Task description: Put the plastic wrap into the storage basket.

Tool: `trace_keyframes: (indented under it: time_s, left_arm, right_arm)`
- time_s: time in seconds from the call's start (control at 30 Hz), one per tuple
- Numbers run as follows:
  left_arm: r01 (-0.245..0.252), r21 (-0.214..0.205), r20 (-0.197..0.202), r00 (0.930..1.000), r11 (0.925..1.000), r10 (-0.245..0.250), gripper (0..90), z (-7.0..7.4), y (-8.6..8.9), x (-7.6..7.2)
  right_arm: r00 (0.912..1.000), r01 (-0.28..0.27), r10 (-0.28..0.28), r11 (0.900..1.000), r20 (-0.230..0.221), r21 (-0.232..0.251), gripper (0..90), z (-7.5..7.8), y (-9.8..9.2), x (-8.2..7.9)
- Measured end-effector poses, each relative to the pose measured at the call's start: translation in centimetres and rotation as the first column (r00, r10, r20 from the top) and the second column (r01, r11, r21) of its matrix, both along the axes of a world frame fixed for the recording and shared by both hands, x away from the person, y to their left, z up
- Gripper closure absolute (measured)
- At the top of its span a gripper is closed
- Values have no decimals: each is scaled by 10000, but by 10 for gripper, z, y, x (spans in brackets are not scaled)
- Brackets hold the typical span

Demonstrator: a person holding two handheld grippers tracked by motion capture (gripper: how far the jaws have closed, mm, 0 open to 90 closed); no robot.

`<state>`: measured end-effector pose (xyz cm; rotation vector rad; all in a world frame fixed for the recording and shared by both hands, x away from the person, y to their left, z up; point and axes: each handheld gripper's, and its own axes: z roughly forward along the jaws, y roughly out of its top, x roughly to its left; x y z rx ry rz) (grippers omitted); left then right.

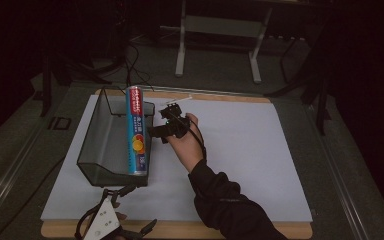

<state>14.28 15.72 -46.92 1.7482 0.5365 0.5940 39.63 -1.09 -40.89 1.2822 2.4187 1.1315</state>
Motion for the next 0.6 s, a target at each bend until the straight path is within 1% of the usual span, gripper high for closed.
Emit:
trace_keyframes:
  time_s: [0.03,0.1,0.13,0.17,0.2,0.27,0.33,0.37,0.4,0.43,0.5,0.53,0.57,0.6]
  left_arm:
    - [2,11,7,10000,10000,-2,5,0,0,0]
    - [0,14,13,10000,10000,0,5,0,-1,0]
    - [3,17,5,10000,10000,-3,5,0,-1,0]
    - [4,19,5,10000,10000,-4,5,0,-1,0]
    - [3,31,7,10000,10000,-3,5,0,-1,0]
    - [6,45,7,10000,10000,-6,4,0,-1,0]
    - [-1,47,9,10000,10000,1,4,0,-2,0]
    - [6,45,2,10000,10000,-6,5,-1,-2,0]
    - [-2,57,5,10000,10000,2,5,-1,-2,0]
    - [-1,71,1,10000,10000,1,5,-1,-2,0]
    - [-4,71,1,10000,10000,4,5,-1,-2,0]
    - [1,88,-4,10000,10000,-1,5,-1,-2,1]
    - [-1,103,6,10000,9999,1,5,-1,-2,1]
    - [-2,109,10,10000,9999,2,5,-1,-2,1]
  right_arm:
    - [10000,-31,30,9999,76,101,142,1,-7,-4]
    - [10000,-31,30,9999,76,101,142,1,-7,-4]
    - [9999,-54,53,9999,108,96,142,1,-10,-6]
    - [9996,-165,162,9998,240,129,141,0,-19,-12]
    - [9996,-165,162,9998,240,129,141,0,-19,-12]
    - [9993,-249,245,9996,297,126,141,0,-26,-17]
    - [9990,-250,248,9997,362,62,141,-1,-33,-22]
    - [9987,-311,309,9995,395,43,141,-2,-40,-26]
    - [9987,-311,309,9995,395,43,141,-2,-40,-26]
    - [9983,-304,303,9995,489,32,141,-4,-48,-31]
    - [9982,-269,270,9996,527,-27,141,-7,-55,-34]
    - [9982,-269,270,9996,527,-27,141,-7,-55,-34]
    - [9983,-276,279,9996,521,-62,141,-10,-62,-38]
    - [9983,-276,279,9996,521,-62,141,-10,-62,-38]
